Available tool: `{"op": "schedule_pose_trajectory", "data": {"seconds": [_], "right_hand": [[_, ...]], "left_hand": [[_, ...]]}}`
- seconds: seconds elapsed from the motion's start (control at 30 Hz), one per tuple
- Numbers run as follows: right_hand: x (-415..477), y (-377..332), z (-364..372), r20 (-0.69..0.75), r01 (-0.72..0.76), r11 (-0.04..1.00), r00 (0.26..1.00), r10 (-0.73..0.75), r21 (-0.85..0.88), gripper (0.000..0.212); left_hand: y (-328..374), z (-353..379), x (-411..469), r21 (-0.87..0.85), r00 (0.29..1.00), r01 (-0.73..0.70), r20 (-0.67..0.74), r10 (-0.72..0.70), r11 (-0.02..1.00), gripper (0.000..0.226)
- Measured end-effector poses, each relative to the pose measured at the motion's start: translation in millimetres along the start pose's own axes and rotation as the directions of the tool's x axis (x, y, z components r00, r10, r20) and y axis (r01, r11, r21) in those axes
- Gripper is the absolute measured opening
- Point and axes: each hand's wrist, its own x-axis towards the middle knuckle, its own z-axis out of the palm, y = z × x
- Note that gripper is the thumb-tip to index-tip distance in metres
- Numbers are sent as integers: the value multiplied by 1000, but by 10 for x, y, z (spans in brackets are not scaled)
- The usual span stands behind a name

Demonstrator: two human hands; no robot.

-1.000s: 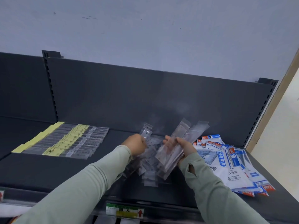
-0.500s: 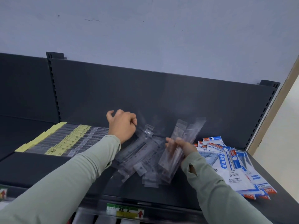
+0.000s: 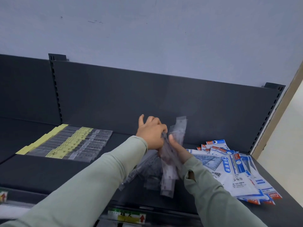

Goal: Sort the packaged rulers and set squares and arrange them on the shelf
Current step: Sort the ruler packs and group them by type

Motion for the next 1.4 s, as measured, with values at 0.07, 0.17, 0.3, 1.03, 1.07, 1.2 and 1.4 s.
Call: {"op": "schedule_pose_trajectory", "data": {"seconds": [0.07,0.17,0.3,1.03,1.07,1.2,1.4], "right_hand": [[-9,35,-40,4,14,999,1000,-13,-43,40],[-39,52,-69,-19,-22,999,1000,22,-44,41],[-22,72,-76,-95,-37,999,995,33,-35,41],[108,146,-168,-194,30,1000,981,-30,-4,68],[104,140,-160,-209,39,999,977,-40,-12,65],[108,104,-180,-229,47,998,972,-57,-50,20],[95,121,-78,-189,76,986,977,-103,-145,79]], "left_hand": [[1,62,-2,-40,998,59,-7,-59,997,53],[56,100,-19,-84,989,139,-47,-143,987,69],[100,110,-37,-169,957,196,-181,-226,966,49],[34,125,-69,-889,849,430,339,-405,156,14],[28,130,-66,-901,844,410,317,-433,141,15],[-2,114,-87,-753,860,317,-28,-509,577,13],[249,86,-164,-882,952,282,210,-223,376,15]]}}
